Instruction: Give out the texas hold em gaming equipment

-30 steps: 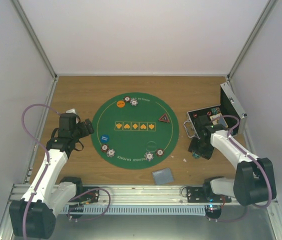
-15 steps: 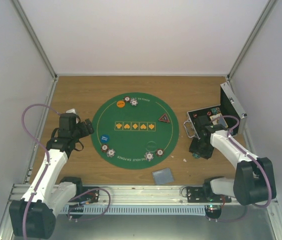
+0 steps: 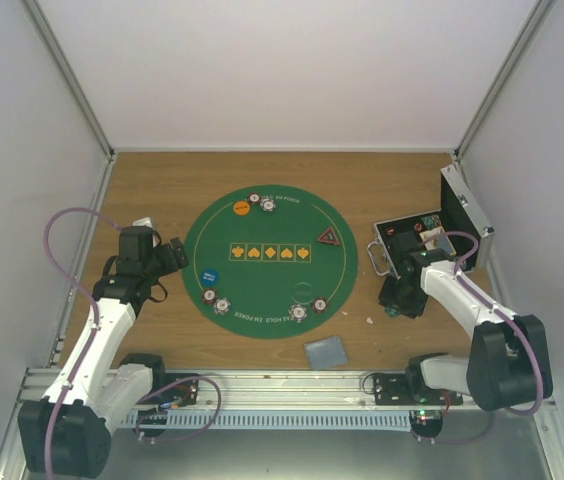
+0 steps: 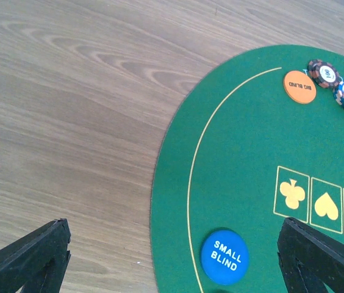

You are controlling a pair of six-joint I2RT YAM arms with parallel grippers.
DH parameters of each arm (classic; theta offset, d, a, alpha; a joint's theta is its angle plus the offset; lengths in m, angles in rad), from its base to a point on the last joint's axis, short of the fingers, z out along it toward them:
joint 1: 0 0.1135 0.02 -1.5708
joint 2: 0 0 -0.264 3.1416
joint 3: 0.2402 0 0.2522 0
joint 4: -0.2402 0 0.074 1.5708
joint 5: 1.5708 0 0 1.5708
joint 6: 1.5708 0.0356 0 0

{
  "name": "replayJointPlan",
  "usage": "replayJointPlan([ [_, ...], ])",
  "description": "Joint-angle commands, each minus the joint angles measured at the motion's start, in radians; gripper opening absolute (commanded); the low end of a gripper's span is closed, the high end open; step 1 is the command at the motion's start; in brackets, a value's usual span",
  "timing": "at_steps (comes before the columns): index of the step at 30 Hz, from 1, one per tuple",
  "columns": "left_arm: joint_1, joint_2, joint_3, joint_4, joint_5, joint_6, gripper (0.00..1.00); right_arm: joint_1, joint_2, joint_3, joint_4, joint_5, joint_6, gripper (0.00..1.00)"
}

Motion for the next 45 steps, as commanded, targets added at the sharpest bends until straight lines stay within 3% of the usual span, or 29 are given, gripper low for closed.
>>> replayJointPlan([
  [1, -0.006, 0.0, -0.004, 0.044, -0.007, 0.001, 0.94, -0.009, -0.015, 0.006, 0.0, 0.014, -0.005, 0.34],
  [11, -0.006, 0.001, -0.005, 0.047, -0.008, 0.0, 0.94, 0.015, 0.008, 0.166, -0.072, 0.038, -0.074, 0.32],
  [28, -0.009, 0.009, -0.004, 0.045, -0.008, 0.0, 0.94, 0.386, 0.211, 0.287, 0.125, -0.075, -0.186, 0.32],
  [45, -0.01, 0.016, -0.003, 0.043, -0.008, 0.001, 0.94, 0.396, 0.331, 0.211, 0.21, -0.116, -0.152, 0.33],
])
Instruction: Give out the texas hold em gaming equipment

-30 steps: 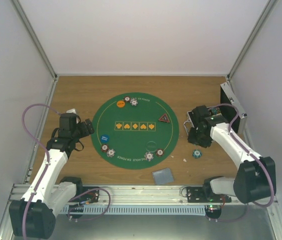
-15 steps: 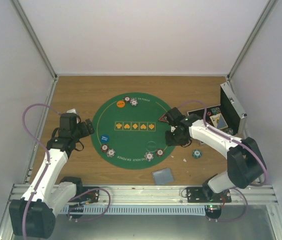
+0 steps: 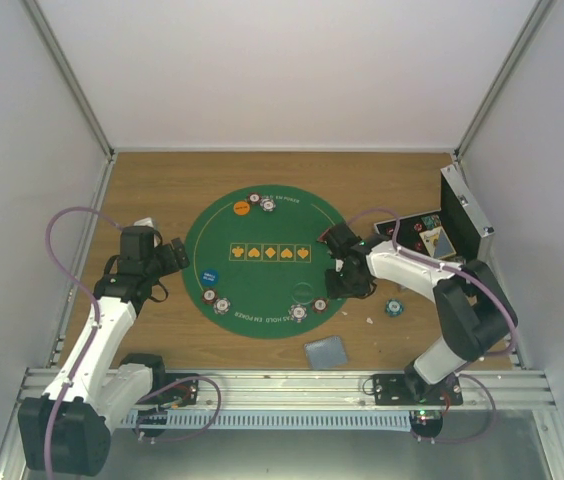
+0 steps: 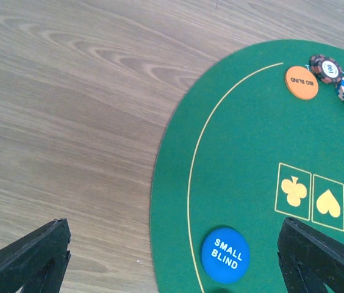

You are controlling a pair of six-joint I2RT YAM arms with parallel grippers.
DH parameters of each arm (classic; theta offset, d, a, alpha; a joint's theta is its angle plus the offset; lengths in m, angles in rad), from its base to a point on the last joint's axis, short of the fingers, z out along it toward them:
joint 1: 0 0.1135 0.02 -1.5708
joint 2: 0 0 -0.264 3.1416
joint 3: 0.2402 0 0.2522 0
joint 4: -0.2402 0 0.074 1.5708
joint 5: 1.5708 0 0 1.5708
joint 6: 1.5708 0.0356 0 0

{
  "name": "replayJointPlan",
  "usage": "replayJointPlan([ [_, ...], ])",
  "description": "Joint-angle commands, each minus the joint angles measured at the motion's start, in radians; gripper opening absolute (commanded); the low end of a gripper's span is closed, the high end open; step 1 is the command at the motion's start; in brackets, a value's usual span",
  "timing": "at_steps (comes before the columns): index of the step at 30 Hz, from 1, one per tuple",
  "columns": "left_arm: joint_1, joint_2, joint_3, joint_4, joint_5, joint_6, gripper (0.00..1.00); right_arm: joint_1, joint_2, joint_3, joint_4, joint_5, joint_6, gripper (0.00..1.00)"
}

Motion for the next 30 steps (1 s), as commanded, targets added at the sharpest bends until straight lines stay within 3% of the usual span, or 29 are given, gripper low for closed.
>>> replayJointPlan([
  [1, -0.007, 0.004, -0.004, 0.043, -0.008, 0.0, 0.94, 0.005, 0.022, -0.009, 0.025, -0.01, 0.013, 0.33],
  [6, -0.006, 0.005, -0.004, 0.044, -0.009, 0.0, 0.94, 0.003, 0.039, -0.01, 0.028, -0.013, 0.01, 0.36],
  [16, -0.007, 0.009, -0.004, 0.044, -0.005, 0.0, 0.94, -0.001, 0.021, -0.008, 0.019, 0.013, 0.025, 0.57],
  [30, -0.01, 0.006, -0.004, 0.046, -0.002, 0.002, 0.94, -0.094, -0.134, 0.007, -0.103, 0.077, 0.055, 0.64],
])
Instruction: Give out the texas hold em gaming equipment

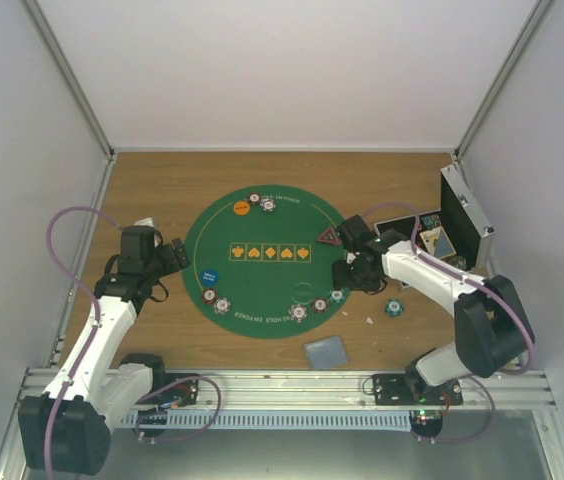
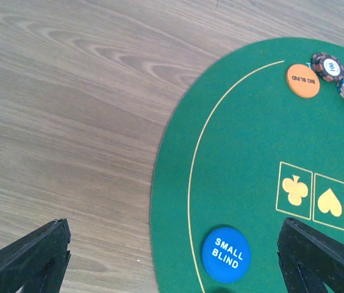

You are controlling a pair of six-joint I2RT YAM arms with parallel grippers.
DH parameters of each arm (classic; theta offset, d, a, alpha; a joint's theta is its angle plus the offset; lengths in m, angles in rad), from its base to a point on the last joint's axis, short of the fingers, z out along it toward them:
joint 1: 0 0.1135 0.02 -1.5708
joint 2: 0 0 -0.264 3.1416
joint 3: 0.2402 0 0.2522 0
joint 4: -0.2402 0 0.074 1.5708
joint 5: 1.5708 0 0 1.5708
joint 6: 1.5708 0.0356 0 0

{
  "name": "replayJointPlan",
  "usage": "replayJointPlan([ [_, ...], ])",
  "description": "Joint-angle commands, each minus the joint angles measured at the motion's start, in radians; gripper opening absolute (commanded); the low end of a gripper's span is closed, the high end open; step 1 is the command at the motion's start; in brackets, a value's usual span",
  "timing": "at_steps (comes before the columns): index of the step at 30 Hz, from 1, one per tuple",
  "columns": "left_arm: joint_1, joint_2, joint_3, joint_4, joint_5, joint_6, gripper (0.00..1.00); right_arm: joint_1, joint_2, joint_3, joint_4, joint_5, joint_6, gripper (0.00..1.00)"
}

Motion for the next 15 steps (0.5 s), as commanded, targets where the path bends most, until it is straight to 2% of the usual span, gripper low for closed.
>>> replayJointPlan([
  [1, -0.009, 0.0, -0.003, 0.046, -0.001, 0.002, 0.94, -0.071, -0.06, -0.002, -0.093, 0.045, 0.013, 0.66],
  [11, -0.01, -0.004, -0.005, 0.047, -0.001, 0.002, 0.94, -0.251, -0.205, -0.094, -0.26, 0.076, 0.074, 0.86],
  [15, -0.011, -0.005, -0.006, 0.047, 0.001, 0.002, 0.94, -0.298, -0.223, -0.131, -0.266, 0.063, 0.097, 0.89],
])
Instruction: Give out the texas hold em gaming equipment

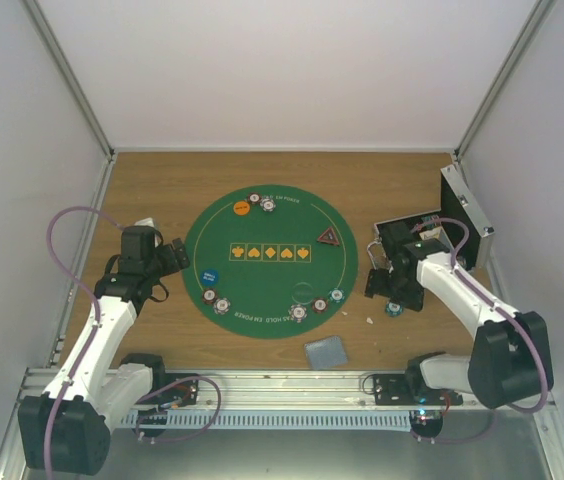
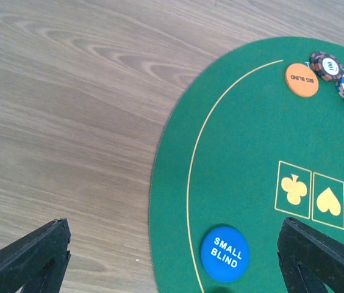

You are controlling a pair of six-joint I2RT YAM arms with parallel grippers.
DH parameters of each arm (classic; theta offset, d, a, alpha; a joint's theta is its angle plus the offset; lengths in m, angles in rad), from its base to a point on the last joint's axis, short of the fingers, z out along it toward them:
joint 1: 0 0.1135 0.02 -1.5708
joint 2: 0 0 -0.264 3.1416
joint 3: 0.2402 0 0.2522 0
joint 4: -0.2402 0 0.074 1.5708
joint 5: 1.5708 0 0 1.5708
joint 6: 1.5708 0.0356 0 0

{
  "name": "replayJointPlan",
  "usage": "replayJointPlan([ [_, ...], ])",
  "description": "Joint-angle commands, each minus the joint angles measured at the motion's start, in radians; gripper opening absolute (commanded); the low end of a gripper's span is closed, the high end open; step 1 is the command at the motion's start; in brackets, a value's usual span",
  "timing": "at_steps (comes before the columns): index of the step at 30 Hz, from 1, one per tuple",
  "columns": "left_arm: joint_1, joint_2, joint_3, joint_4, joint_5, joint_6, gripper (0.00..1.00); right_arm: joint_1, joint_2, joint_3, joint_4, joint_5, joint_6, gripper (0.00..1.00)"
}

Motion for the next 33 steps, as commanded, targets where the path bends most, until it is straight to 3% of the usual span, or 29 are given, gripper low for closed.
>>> replayJointPlan([
  [1, -0.008, -0.006, -0.005, 0.047, 0.002, 0.002, 0.94, -0.046, -0.021, -0.04, -0.049, 0.007, 0.048, 0.9],
  [13, -0.015, -0.014, -0.006, 0.047, 0.001, 0.002, 0.94, -0.119, -0.003, -0.106, 0.039, 0.022, 0.045, 0.89],
  [24, -0.017, -0.017, -0.005, 0.047, -0.004, 0.001, 0.94, -0.146, 0.035, -0.123, 0.111, -0.027, 0.056, 0.7],
  [33, -0.017, -0.014, -0.005, 0.047, -0.007, -0.001, 0.94, -0.145, 0.044, -0.129, 0.11, -0.01, 0.048, 0.63],
])
